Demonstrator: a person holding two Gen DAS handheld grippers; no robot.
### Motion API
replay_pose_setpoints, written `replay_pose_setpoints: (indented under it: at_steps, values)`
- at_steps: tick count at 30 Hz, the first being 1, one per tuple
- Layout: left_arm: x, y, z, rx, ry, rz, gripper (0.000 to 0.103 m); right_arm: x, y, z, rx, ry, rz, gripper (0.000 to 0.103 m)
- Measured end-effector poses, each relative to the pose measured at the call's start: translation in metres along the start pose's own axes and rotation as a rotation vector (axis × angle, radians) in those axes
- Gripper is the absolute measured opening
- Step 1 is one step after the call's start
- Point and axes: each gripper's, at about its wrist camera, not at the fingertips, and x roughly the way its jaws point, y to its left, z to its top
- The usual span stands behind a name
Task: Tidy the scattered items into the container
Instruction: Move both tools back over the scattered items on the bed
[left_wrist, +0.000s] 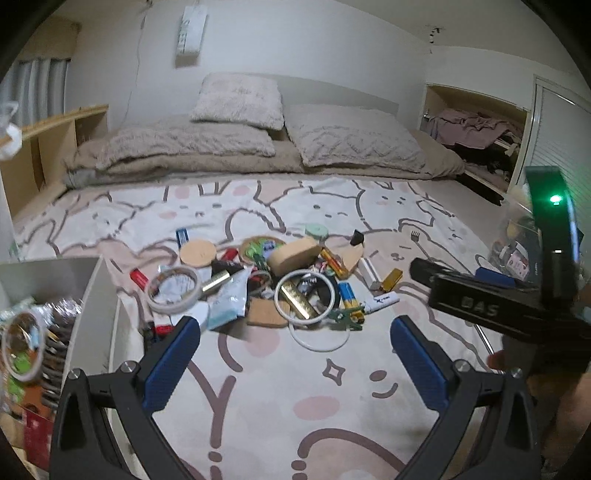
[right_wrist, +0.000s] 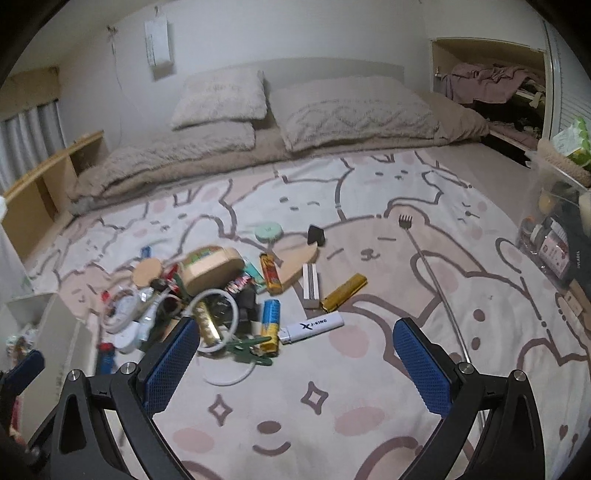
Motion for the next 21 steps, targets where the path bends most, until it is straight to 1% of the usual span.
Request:
replay_pose_setpoints:
  at_steps: [3, 9, 11, 14, 17, 19, 21]
  values:
    - [0.011, 0.007, -0.009, -0.016, 0.017, 0.013, 0.103, 0.026, 0.006, -0.006, -0.03, 0.045, -0.02, 0.103]
    - [0.024, 0.025, -0.02, -0.031, 0.034, 0.065, 0.103, 0.073, 0.026, -0.015, -0.11, 0.143, -0.058, 0.103]
    - [0.028, 0.029, -0.022, -0.033, 0.038, 0.077, 0.103, 0.087, 0.034, -0.02, -0.14, 0.181, -0.053, 0.103]
    - [0.036, 0.033, -0.022, -0.03, 0.049, 0.093, 0.103, 0.102, 0.041, -0.029, -0.202, 0.21, -0.089, 0.103]
    - [0.051, 0.034, -0.019, -0.008, 0.081, 0.128, 0.103, 0.116, 0.041, -0.044, -0.25, 0.26, -0.109, 0.103]
    - [0.063, 0.034, -0.017, 0.01, 0.103, 0.146, 0.103, 0.117, 0.034, -0.051, -0.241, 0.256, -0.083, 0.103]
    - [0.076, 0.033, -0.013, 0.025, 0.131, 0.156, 0.103, 0.118, 0.026, -0.053, -0.212, 0.286, -0.05, 0.103]
